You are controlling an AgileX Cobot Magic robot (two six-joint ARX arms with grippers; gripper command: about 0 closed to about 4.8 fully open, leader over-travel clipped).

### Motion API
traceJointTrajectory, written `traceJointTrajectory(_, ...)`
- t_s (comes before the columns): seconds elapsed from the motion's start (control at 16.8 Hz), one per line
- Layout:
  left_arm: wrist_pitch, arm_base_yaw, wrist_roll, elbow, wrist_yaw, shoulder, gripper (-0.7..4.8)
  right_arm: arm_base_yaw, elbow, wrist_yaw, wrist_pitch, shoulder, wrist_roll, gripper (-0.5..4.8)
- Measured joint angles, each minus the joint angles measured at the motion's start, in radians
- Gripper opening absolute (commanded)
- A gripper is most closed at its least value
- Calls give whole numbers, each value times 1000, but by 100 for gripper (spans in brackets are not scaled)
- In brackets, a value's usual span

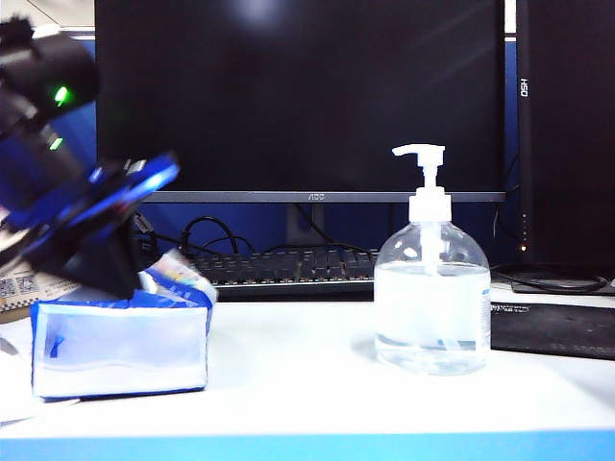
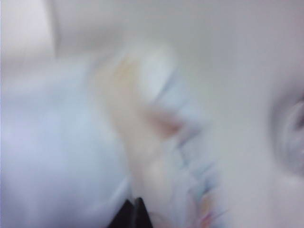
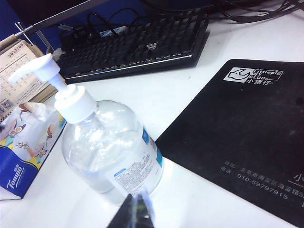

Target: Pull out a tissue from the tissue dispenser, then press the switch of the alcohol sanitizer bottle to drop some sanitizer on the paper tissue, and finally place the treated tissue on the table.

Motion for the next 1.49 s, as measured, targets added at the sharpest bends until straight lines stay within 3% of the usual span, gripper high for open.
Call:
traceJointTrajectory(0.24,-9,0,0,84,1,0,-6,0,0,0,0,0,0,-1)
traceJointTrajectory(0.53,-60,0,0,86,29,-1,-6,0,0,0,0,0,0,-1)
traceJointTrajectory(0.89,-51,0,-6,86,62,-205,-6,0,0,1,0,0,0,-1)
traceJointTrajectory(1.31,115,-1,-163,86,173,-422,-6,0,0,1,9,0,0,-1)
traceJointTrajectory(1.49,151,0,-182,87,173,-431,-6,0,0,1,40,0,0,-1)
